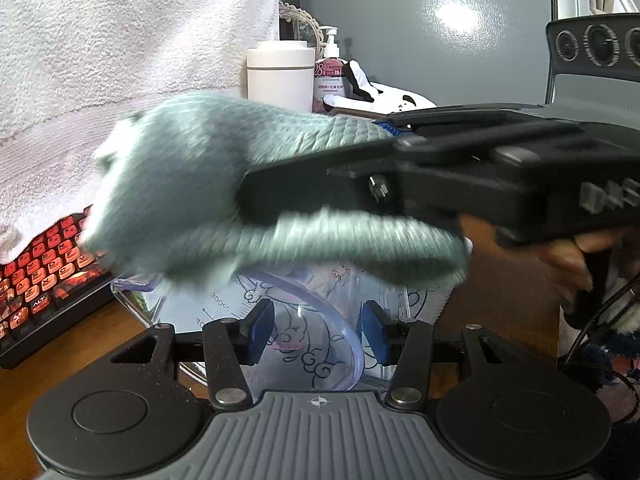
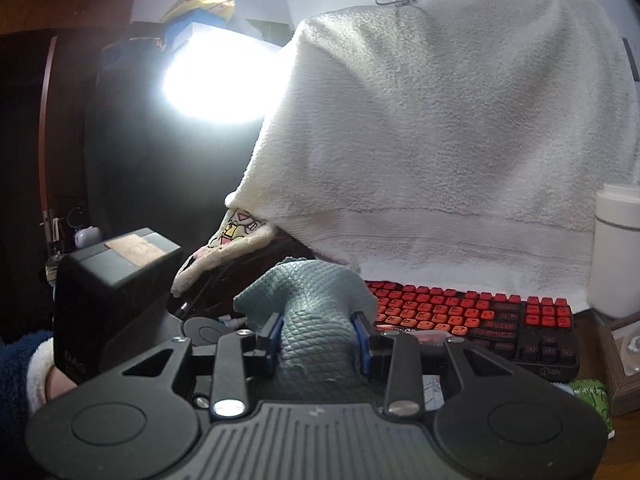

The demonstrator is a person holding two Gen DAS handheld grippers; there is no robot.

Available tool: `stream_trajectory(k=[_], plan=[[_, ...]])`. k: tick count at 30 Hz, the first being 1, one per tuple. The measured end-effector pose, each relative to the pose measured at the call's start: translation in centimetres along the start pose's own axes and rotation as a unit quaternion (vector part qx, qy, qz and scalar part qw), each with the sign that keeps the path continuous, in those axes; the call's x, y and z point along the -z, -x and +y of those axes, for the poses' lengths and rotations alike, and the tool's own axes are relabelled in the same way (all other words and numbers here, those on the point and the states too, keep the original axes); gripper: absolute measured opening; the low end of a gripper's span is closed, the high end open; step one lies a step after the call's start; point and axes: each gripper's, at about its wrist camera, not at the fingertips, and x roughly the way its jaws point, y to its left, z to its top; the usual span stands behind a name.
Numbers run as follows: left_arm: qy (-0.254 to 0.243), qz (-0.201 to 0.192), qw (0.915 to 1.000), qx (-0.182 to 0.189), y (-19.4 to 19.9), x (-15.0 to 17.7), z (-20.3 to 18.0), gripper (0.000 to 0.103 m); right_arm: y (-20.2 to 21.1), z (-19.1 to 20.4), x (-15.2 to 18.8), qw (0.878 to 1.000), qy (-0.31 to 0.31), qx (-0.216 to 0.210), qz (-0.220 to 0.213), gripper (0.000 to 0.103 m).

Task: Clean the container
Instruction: 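Wipe the cloth back and forth over the jug's rim, right tool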

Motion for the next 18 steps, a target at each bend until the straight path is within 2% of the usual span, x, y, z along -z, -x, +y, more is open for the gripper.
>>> stream_trajectory(k=[2,5,10,12,14,18], plan=[[0.000,0.000,1.0000,0.000,0.0,-0.1,-0.8,0.049,0.2,-0.8,0.0,1.000,-0.004,0.020,-0.001,0.035],[0.001,0.000,1.0000,0.001,-0.1,0.0,0.6,0.049,0.3,-2.4,0.0,0.999,-0.020,0.050,-0.004,0.035],[0.001,0.000,1.0000,0.001,-0.1,0.0,0.3,0.049,0.6,-3.8,0.1,0.996,-0.056,0.072,-0.010,0.035],[0.002,0.000,1.0000,0.001,-0.1,-0.1,0.2,0.049,0.6,-3.3,0.1,0.996,-0.051,0.078,-0.010,0.035],[0.003,0.000,1.0000,0.002,-0.1,0.1,1.8,0.049,0.5,-2.7,0.2,0.997,-0.045,0.068,-0.009,0.035],[0.003,0.000,1.0000,0.003,0.5,0.3,2.5,0.049,0.2,-1.0,0.2,0.999,-0.031,0.028,-0.003,0.035]])
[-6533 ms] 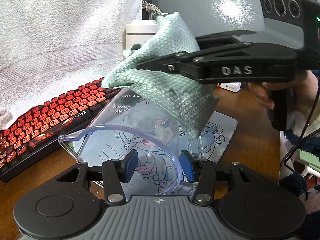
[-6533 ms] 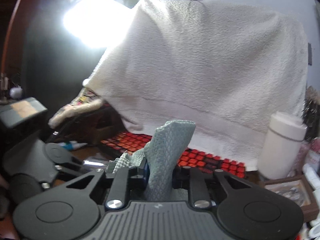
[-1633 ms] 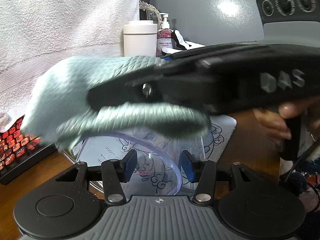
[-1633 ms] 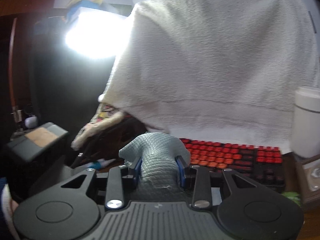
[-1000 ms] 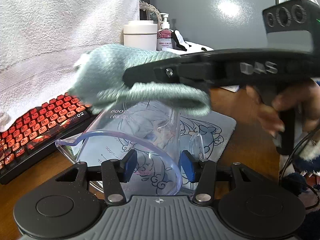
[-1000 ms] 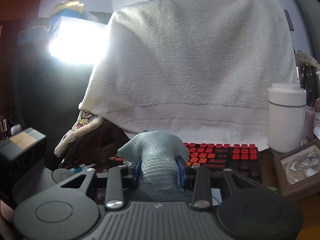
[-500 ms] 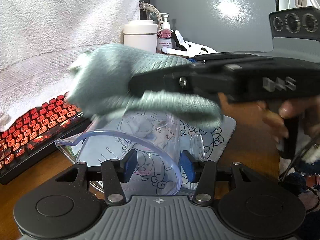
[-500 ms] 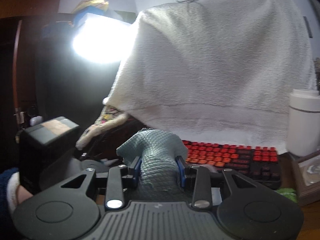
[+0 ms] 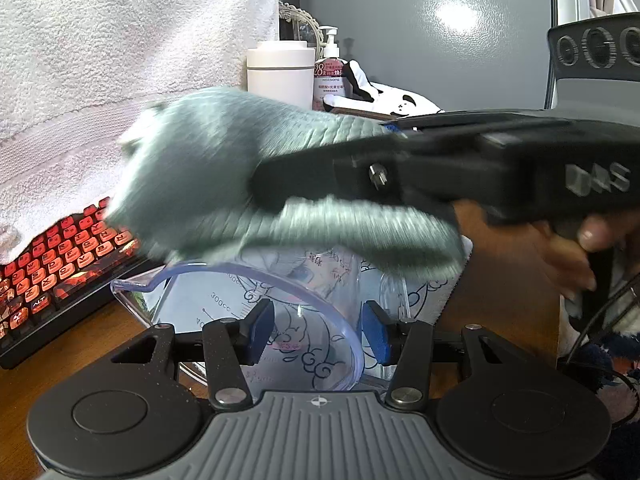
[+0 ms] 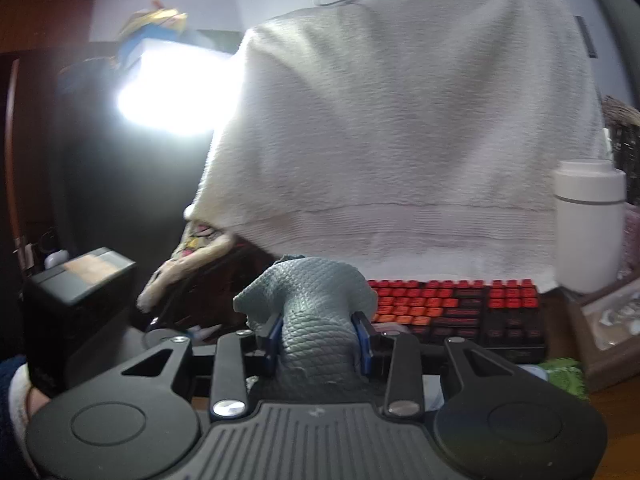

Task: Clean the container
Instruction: 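Wipe the cloth back and forth over the jug's rim, right tool, then press the cloth onto the jug's rim and rub with the right tool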

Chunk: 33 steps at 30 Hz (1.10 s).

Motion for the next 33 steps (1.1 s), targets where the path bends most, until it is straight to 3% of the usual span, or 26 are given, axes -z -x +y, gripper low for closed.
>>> stream_trajectory(k=[8,16,23,30,33], plan=[[0.001,0.000,1.0000,0.001,-0.4,-0.2,-0.3,0.049,0.0,0.8,0.1,0.999,0.011,-0.037,0.005,0.035],[0.001,0.000,1.0000,0.001,-0.8,-0.1,1.0,0.049,0.5,-2.6,-0.2,0.999,-0.021,0.031,-0.001,0.035],[0.001,0.000,1.0000,0.001,-0.9,-0.1,2.3,0.049,0.2,-3.0,-0.3,0.998,-0.055,0.043,-0.003,0.035],[0.001,0.000,1.0000,0.001,0.4,0.8,4.6,0.049,0.1,-0.5,0.1,0.998,-0.057,-0.042,0.003,0.035],[0.000,0.000,1.0000,0.000,0.5,0.8,4.4,0.049,0.1,0.9,0.1,0.999,-0.023,-0.037,0.006,0.035]])
